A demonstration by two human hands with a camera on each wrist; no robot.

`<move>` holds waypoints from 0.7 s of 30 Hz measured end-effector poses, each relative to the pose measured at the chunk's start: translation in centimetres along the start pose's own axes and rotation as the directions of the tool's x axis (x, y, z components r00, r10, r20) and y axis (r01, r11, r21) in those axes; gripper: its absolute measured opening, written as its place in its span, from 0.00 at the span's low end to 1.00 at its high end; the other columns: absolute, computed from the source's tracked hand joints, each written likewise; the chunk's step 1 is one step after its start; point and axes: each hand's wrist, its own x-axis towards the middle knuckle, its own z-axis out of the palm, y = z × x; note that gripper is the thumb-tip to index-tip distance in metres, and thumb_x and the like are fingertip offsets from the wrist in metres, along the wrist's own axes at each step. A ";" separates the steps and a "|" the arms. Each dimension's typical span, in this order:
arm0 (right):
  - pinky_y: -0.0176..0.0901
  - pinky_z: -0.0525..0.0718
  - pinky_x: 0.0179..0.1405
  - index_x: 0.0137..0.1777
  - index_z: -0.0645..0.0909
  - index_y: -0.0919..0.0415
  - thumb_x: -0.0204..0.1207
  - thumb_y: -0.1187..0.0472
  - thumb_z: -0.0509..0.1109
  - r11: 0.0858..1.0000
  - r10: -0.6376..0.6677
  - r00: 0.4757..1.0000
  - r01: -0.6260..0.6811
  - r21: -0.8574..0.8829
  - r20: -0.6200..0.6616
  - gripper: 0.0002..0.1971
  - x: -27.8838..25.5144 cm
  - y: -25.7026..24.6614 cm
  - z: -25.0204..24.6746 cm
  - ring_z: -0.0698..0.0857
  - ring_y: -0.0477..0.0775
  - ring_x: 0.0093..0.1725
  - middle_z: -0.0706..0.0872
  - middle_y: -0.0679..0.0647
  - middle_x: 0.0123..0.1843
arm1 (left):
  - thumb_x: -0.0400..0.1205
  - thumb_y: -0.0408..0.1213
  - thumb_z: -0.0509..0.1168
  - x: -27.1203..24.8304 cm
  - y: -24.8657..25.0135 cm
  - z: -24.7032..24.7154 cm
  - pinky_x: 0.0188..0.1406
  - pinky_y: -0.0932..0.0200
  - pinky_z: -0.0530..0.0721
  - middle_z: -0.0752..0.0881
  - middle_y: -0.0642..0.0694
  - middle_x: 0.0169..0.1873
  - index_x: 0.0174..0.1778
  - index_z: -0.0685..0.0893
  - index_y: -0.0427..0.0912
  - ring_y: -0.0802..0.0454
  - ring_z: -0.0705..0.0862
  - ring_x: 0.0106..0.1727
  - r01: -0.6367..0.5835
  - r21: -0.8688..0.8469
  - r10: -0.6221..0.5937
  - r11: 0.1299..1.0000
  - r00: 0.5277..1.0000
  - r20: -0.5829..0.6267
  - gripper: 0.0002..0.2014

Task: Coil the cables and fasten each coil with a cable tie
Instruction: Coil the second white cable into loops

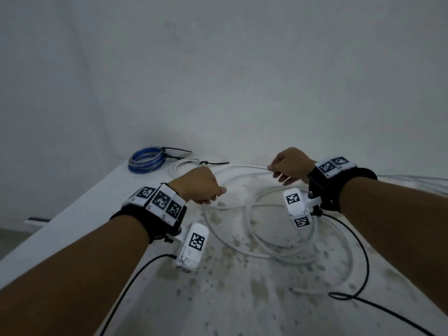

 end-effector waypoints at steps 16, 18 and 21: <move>0.43 0.78 0.58 0.67 0.78 0.64 0.80 0.50 0.70 0.763 0.039 0.997 -0.070 -0.643 -0.062 0.22 -9.1 14.0 -9.2 0.82 0.59 0.64 0.82 0.60 0.67 | 0.81 0.48 0.69 -0.8 15.1 11.8 0.52 0.60 0.77 0.85 0.45 0.58 0.63 0.83 0.43 0.48 0.82 0.59 -0.335 0.201 0.296 0.921 0.934 0.200 0.18; 0.42 0.76 0.53 0.70 0.73 0.66 0.81 0.53 0.67 0.789 0.026 0.994 -0.083 -0.609 -0.103 0.23 -9.0 15.1 -8.6 0.82 0.60 0.65 0.81 0.62 0.69 | 0.81 0.48 0.70 -0.5 15.2 12.4 0.49 0.62 0.75 0.86 0.46 0.56 0.61 0.82 0.44 0.49 0.83 0.58 -0.334 0.200 0.307 0.921 0.939 0.155 0.17; 0.46 0.78 0.56 0.72 0.70 0.70 0.85 0.60 0.62 0.794 -0.006 0.982 -0.109 -0.598 -0.188 0.20 -9.4 16.0 -8.4 0.82 0.63 0.65 0.81 0.65 0.67 | 0.81 0.49 0.70 -0.4 15.3 12.5 0.46 0.62 0.76 0.85 0.48 0.53 0.60 0.82 0.45 0.51 0.82 0.55 -0.317 0.159 0.303 0.935 0.947 0.108 0.16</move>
